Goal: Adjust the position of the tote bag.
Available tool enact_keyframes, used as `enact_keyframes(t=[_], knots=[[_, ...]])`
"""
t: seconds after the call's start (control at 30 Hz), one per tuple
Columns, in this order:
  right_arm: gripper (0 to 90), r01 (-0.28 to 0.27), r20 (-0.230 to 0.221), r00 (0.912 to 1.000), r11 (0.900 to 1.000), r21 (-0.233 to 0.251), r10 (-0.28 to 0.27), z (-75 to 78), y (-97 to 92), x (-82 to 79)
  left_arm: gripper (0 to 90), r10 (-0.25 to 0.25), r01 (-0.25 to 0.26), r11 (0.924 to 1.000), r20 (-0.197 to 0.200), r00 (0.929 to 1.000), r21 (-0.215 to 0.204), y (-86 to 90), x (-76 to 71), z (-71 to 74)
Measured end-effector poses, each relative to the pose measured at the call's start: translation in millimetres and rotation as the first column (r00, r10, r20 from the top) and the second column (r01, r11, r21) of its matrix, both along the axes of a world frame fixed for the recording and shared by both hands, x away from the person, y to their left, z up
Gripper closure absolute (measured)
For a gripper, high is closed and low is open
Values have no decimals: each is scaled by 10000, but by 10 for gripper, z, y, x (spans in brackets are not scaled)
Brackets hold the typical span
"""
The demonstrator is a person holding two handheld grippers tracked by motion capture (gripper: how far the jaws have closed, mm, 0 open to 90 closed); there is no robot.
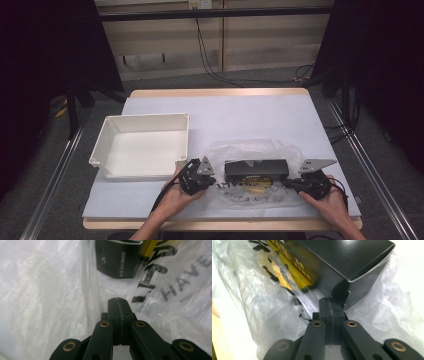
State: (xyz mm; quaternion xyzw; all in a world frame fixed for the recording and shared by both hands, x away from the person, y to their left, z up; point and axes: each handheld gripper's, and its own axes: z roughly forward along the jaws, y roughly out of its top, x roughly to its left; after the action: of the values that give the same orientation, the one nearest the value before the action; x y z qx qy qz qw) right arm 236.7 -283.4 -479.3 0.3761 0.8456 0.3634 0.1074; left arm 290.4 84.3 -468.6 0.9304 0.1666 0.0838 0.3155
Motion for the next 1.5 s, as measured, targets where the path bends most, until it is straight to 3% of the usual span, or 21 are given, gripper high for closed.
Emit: enact_keyframes(t=[0.13,0.2,0.23,0.33,0.4,0.5,0.67,0.73,0.77,0.87,0.9,1.0,1.1,1.3,1.37,1.4,1.5], knots=[[900,53,74,10000,9997,-220,-51,10,-20,-22,900,269,-269,9996,53,9996,68,27,-1,6],[900,116,70,9999,9997,-224,-115,14,-60,-49,900,428,-433,9989,289,9987,192,34,-22,6],[900,225,61,9997,9996,-161,-225,12,-107,-62,900,558,-557,9984,-1,9984,47,44,6,6],[900,287,102,9995,9995,-135,-286,8,-119,-66,900,572,-572,9983,-60,9983,120,32,19,19],[900,290,238,9993,9990,-330,-282,20,-100,-81,900,455,-458,9988,146,9989,168,-16,-28,71],[900,233,434,9988,9992,324,-247,78,-113,-92,900,205,-200,9995,180,9996,-254,-91,-29,234],[900,56,688,9976,9981,606,-98,172,-70,-129,900,-150,153,9998,398,9991,-90,-175,7,368],[900,-181,998,9950,9966,799,101,249,2,-145,900,-312,311,9995,328,9990,50,-210,63,428],[900,-225,1064,9942,9959,882,130,268,27,-136,900,-336,331,9989,139,9993,342,-239,130,455],[900,-350,1064,9940,9939,1045,239,293,74,-109,900,-397,393,9978,72,9992,542,-267,194,446],[900,-412,1094,9936,9930,1104,291,295,94,-97,900,-365,373,9972,-130,9992,654,-283,231,432],[900,-740,1018,9928,9906,1149,624,277,187,-91,900,-241,250,9962,-114,9996,839,-343,302,441],[900,-880,700,9942,9915,962,815,162,269,-103,900,-115,124,9935,-88,9999,1128,-429,403,483],[900,-989,597,9938,9915,849,940,100,270,-143,900,263,-220,9925,-338,9991,1204,-494,565,447],[900,-977,602,9939,9914,870,927,90,260,-149,900,211,-160,9886,-322,9993,1500,-514,605,440],[900,-990,587,9938,9913,867,941,83,256,-152,900,413,-352,9915,-469,9980,1249,-524,621,426],[900,-1043,554,9935,9908,857,998,66,257,-173,900,455,-383,9918,-571,9973,1223,-538,707,411]])
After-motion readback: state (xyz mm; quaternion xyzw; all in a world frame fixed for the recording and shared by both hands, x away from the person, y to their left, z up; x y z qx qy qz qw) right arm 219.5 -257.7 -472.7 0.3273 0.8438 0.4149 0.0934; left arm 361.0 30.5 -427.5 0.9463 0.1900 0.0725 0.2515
